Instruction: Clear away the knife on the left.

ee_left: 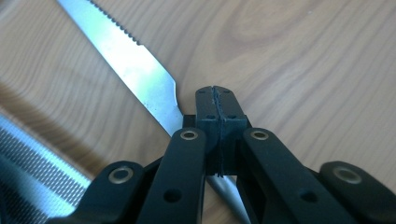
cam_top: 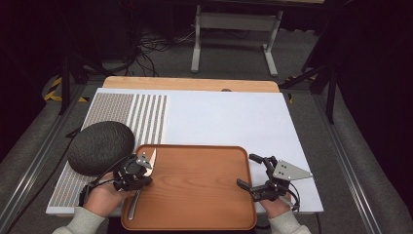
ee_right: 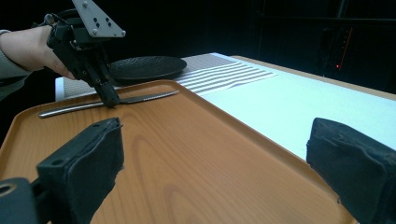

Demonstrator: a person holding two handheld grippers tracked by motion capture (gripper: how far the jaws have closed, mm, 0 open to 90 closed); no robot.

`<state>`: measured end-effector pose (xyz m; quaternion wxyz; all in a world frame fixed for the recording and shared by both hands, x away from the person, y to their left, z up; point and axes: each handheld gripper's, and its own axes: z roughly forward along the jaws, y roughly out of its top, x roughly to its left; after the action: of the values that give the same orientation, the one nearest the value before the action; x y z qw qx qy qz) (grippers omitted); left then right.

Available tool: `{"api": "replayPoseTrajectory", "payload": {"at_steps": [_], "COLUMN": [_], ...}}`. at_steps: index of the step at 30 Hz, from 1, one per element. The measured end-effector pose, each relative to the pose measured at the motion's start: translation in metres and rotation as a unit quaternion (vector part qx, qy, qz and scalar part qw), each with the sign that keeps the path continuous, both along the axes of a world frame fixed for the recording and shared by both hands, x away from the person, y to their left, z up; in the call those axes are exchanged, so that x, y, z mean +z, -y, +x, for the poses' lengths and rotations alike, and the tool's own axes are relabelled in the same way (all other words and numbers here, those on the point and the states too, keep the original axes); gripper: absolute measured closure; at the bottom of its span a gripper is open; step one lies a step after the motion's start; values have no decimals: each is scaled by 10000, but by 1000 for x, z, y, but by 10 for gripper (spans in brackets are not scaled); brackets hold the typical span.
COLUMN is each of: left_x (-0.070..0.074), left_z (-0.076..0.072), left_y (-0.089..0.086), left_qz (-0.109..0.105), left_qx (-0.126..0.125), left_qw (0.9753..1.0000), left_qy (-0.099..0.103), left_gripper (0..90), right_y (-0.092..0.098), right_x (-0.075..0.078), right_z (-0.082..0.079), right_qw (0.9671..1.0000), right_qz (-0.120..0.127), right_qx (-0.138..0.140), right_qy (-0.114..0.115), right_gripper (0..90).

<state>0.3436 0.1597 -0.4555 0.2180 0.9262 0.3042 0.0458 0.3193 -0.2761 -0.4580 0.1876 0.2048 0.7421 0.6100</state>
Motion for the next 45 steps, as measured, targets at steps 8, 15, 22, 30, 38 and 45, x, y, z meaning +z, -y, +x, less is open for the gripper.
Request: {"api": "replayPoseTrajectory", "payload": {"at_steps": [8, 15, 22, 30, 38, 45], "left_x": [0, 0, 0, 0, 9, 23], "left_z": [3, 5, 6, 5, 2, -7], "left_y": [-7, -11, -13, -14, -15, -17], "left_qz": [-33, -37, -24, -55, -386, -878], "left_qx": [90, 149, 198, 210, 120, -235], "left_qw": [9999, 9999, 9998, 9997, 9991, 9933], "left_qy": [-48, -55, -73, -86, 126, 716], "left_gripper": [898, 898, 898, 897, 789, 427], "right_y": [0, 0, 0, 0, 1, 1], "right_x": [0, -1, -1, -1, -1, 0], "right_z": [0, 1, 1, 1, 0, -1], "right_qw": [10000, 10000, 10000, 10000, 10000, 10000], "right_qz": [-3, -13, -20, -25, -19, -9], "right_qx": [1, -5, -7, -9, -16, -8], "right_qy": [-11, -20, -34, -29, -17, -3], "right_gripper": [44, 44, 45, 46, 46, 46]}}
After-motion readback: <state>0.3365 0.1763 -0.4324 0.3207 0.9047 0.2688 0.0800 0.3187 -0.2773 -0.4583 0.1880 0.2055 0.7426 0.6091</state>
